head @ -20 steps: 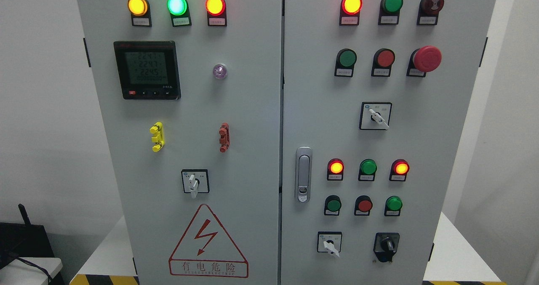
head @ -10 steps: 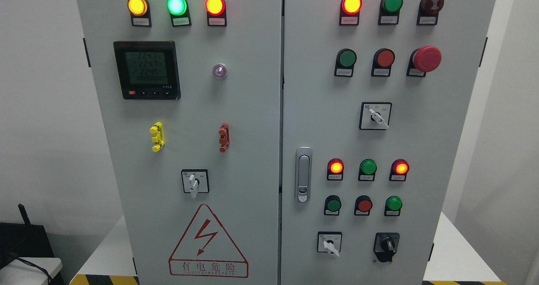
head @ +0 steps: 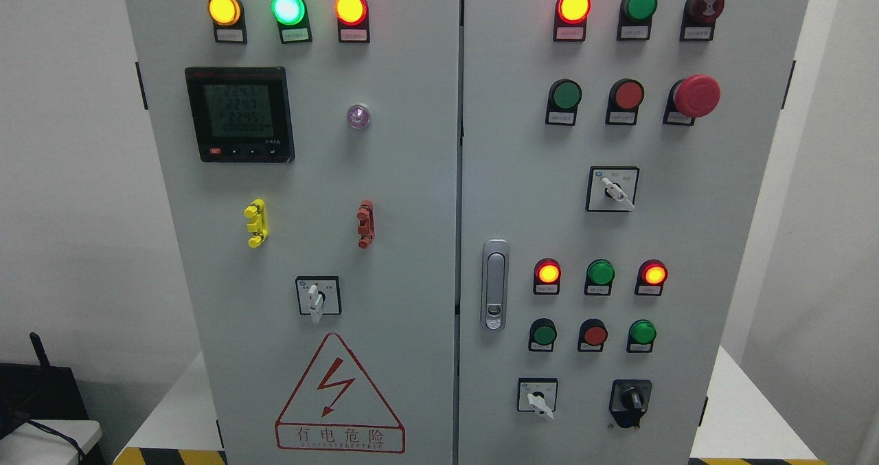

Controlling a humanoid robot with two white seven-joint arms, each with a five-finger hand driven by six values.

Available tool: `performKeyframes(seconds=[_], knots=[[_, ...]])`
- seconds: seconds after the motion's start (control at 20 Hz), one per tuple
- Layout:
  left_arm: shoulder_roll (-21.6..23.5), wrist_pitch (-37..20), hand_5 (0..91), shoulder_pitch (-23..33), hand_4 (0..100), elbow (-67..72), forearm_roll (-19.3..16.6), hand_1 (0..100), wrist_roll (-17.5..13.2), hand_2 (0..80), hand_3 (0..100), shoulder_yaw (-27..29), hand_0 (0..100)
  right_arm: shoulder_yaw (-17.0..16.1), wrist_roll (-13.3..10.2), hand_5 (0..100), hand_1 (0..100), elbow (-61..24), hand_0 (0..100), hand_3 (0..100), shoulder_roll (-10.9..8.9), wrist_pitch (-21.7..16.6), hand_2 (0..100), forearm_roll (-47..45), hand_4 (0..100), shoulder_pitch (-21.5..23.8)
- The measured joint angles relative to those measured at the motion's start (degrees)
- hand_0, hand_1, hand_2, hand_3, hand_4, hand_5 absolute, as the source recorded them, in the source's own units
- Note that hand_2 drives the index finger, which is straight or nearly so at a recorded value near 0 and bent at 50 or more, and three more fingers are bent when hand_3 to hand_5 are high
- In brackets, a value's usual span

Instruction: Turn on light switch 1

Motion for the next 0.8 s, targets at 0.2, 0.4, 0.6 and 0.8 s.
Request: performKeyframes(seconds=[0.2, 0.4, 0.6, 0.8], knots=[[0.01, -0.39, 64.8, -0.67, 69, -7.54, -0.04, 9, -0.19, 33.0, 58, -1.73, 17, 0.00, 0.00, 0, 39, 0.01, 12, 0, 0.00, -0.01, 0, 0.00, 0, 0.00], [0.02, -0.53, 67.8, -1.39, 70, -13.81, -0.02, 11, 0.44, 35.0, 60, -5.02, 12, 0.00, 0.00, 0, 39, 0.01, 12, 0, 0.00, 0.00, 0, 0.00, 0, 0.00], [0.03, -0.64, 69.4, -2.64, 71, -19.29, -0.17, 14, 1.59, 36.8, 61, -9.19, 9, 0.00, 0.00, 0, 39, 0.00, 12, 0, 0.00, 0.00, 0, 0.00, 0, 0.00], [0.04, -0.95, 71.6, -3.68, 71, -24.45, -0.34, 14, 2.32, 38.6, 61, -13.56, 9, 0.00, -0.01, 0, 39, 0.00, 12, 0, 0.00, -0.01, 0, 0.00, 0, 0.00]])
